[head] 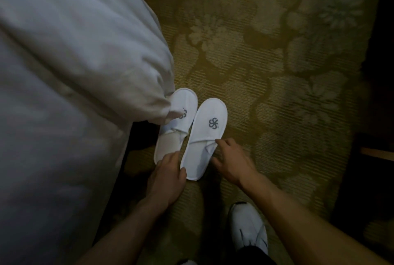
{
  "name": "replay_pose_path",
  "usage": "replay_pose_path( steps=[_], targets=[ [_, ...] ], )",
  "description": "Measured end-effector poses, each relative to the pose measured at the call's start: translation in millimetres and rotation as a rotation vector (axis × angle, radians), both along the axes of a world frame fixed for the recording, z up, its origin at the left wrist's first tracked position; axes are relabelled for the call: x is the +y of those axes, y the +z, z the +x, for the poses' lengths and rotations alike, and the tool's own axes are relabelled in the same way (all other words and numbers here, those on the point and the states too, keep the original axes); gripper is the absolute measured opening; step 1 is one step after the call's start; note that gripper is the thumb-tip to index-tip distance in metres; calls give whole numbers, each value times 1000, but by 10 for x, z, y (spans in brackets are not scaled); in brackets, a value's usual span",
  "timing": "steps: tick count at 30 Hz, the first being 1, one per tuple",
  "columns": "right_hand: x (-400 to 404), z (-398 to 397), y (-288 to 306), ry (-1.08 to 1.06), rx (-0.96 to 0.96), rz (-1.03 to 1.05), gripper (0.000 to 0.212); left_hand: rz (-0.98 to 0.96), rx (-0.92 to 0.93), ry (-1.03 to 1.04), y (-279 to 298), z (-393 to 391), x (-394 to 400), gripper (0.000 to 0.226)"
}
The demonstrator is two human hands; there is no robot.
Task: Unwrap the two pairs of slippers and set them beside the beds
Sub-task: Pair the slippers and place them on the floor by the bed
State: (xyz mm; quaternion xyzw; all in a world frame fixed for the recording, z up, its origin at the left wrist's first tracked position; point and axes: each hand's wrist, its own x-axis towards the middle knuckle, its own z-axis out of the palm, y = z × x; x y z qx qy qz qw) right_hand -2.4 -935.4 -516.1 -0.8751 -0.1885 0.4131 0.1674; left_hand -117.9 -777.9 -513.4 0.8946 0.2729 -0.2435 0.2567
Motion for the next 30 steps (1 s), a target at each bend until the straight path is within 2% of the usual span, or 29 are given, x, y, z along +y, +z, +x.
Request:
replay_pose_path(
  steps=[6, 10, 18, 30],
  targets=[
    [38, -4, 538, 10, 34, 15, 52, -92, -63, 58, 584, 79, -119, 49],
    [156, 143, 967, -8, 38, 50, 58, -134, -100, 172, 1066, 316, -195, 51],
    [305, 431, 1800, -39, 5, 105, 56, -229, -185, 354, 1963, 663, -230, 49],
    [533, 1146, 3437, -176, -29, 264, 40, -214, -346, 568, 3516, 1174, 123, 47]
  ],
)
